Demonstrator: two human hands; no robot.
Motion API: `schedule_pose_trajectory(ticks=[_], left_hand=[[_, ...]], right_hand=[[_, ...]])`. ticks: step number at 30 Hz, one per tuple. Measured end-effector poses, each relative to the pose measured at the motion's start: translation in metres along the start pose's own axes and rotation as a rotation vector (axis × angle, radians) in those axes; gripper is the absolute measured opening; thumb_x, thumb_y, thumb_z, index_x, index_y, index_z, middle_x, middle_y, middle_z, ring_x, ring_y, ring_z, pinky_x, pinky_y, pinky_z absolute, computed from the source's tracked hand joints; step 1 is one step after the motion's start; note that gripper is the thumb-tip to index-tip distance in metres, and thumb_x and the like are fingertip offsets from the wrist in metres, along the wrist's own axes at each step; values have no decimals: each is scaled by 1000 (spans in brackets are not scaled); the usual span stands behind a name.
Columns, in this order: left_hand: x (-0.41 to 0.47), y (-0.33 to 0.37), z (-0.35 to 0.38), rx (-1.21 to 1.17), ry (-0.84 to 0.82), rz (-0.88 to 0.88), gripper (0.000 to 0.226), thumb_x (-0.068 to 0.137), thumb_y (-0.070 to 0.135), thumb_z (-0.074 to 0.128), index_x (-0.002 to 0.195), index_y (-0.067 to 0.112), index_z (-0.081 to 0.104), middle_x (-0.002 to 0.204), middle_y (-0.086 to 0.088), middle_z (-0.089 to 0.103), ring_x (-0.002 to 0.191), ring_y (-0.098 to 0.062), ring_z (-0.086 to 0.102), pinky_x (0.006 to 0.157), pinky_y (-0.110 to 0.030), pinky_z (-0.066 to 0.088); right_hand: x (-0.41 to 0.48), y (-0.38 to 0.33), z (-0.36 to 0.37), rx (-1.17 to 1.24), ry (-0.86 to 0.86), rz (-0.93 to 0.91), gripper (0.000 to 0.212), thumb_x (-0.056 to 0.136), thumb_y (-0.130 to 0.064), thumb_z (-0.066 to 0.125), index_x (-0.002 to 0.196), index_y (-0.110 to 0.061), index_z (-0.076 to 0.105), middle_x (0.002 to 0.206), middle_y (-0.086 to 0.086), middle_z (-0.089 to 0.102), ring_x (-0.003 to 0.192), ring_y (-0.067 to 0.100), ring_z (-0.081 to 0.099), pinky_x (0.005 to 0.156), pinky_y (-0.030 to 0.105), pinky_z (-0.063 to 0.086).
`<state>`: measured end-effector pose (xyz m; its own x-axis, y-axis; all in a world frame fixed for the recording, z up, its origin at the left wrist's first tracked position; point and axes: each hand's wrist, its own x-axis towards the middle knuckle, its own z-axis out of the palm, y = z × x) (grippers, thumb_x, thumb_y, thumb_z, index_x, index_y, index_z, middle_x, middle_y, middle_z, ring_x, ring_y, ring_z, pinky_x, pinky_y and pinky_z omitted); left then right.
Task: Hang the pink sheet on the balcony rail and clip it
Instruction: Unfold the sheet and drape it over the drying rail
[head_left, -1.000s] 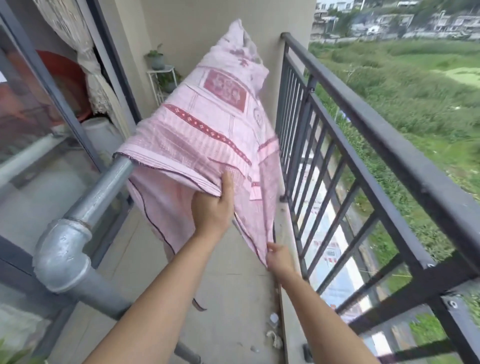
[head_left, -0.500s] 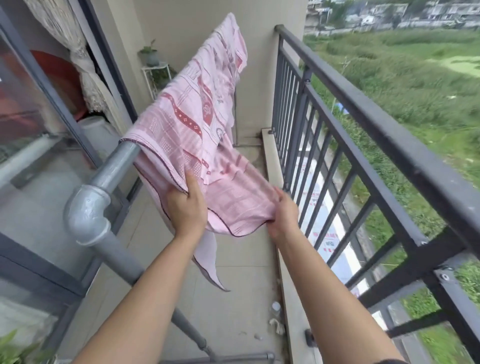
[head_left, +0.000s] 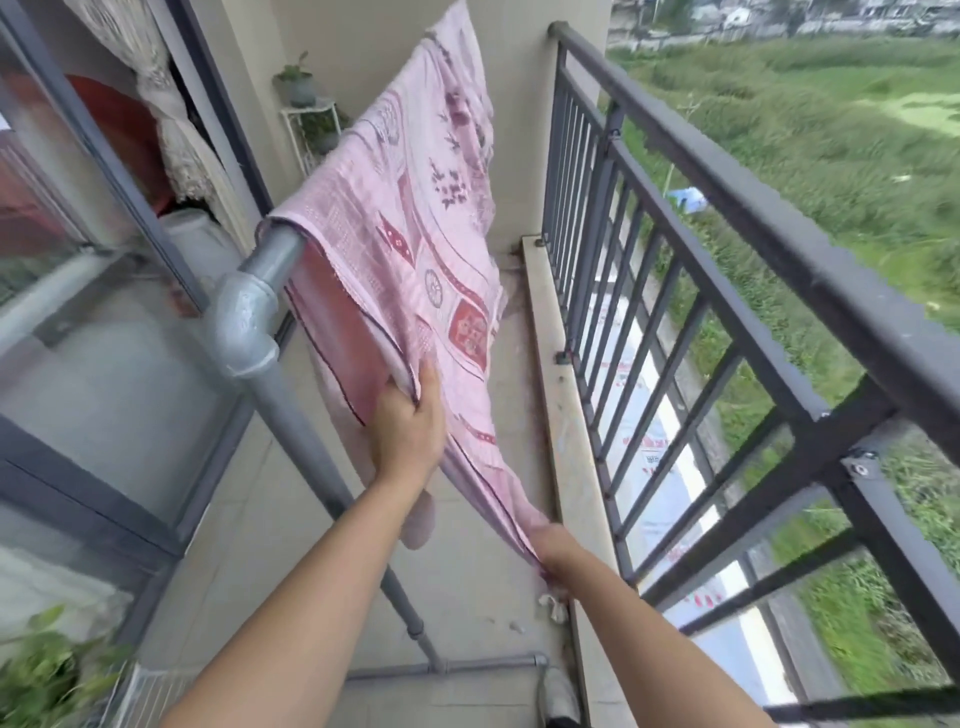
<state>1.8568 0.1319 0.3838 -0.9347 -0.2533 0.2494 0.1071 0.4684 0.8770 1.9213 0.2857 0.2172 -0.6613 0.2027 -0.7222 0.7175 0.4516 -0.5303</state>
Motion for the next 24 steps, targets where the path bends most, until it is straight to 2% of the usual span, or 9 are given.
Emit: schedule_pose_trajectory(ticks=[2,4,6,9,12,15,17,21,24], left_hand=[[4,11,-8,-93,123,43,56,99,47,47,63,4,47,56,-8,52,66,-35,57,54,-28,36],[6,28,-16,-197,220,191,58,101,42,46,87,-13,57,84,-26,65,89,-38,63,69,-38,47],[0,45,-24,-240,174,345,47,102,29,46,89,-14,58,82,-24,65,81,-34,61,71,-39,46],[-23,42,-27,-69,100,323,38,96,28,48,66,4,47,54,6,47,60,-27,52,56,-31,32],[-30,25,-39,274,-120,197,46,100,43,39,69,10,46,57,1,46,68,-36,58,59,-33,35],[-25,44,-63,706,-321,280,72,95,68,25,57,10,48,56,-5,50,66,-33,58,58,-33,41],[-23,69,-81,662,-162,476,75,95,67,26,51,10,44,49,-2,48,56,-29,54,52,-33,41],[-9,112,-120,290,332,1006,45,97,40,53,58,18,52,56,2,52,53,-21,52,50,-35,40],[17,133,-151,408,447,850,24,93,34,56,94,13,65,92,-11,60,88,-28,56,73,-37,42]], right_hand=[[0,-7,-7,161,104,-52,22,97,-19,47,97,-8,66,89,13,61,70,25,58,46,18,39],[-1,-13,-14,512,185,-84,21,93,-22,52,97,-12,70,77,7,56,56,19,48,43,18,34],[1,-4,-17,624,227,-40,21,95,-19,49,105,-17,68,75,5,53,58,18,46,46,20,38],[-4,21,-4,206,110,47,24,100,-14,41,118,-14,58,77,6,54,63,17,53,51,24,49],[-4,32,6,-258,110,1,38,101,-13,39,134,-1,55,127,17,62,116,29,61,80,20,53],[-10,13,-1,-177,317,67,46,92,-27,48,134,-10,53,137,18,53,126,34,52,104,35,44],[-16,-14,-7,-38,405,-10,49,89,-34,50,133,-12,53,133,20,53,123,37,52,103,38,45],[-75,-100,-22,307,408,-552,37,96,-25,54,128,-8,60,127,9,63,117,22,58,94,24,41],[-126,-151,-31,457,303,-875,40,93,-17,57,133,-18,57,128,-5,60,110,9,59,94,26,48]])
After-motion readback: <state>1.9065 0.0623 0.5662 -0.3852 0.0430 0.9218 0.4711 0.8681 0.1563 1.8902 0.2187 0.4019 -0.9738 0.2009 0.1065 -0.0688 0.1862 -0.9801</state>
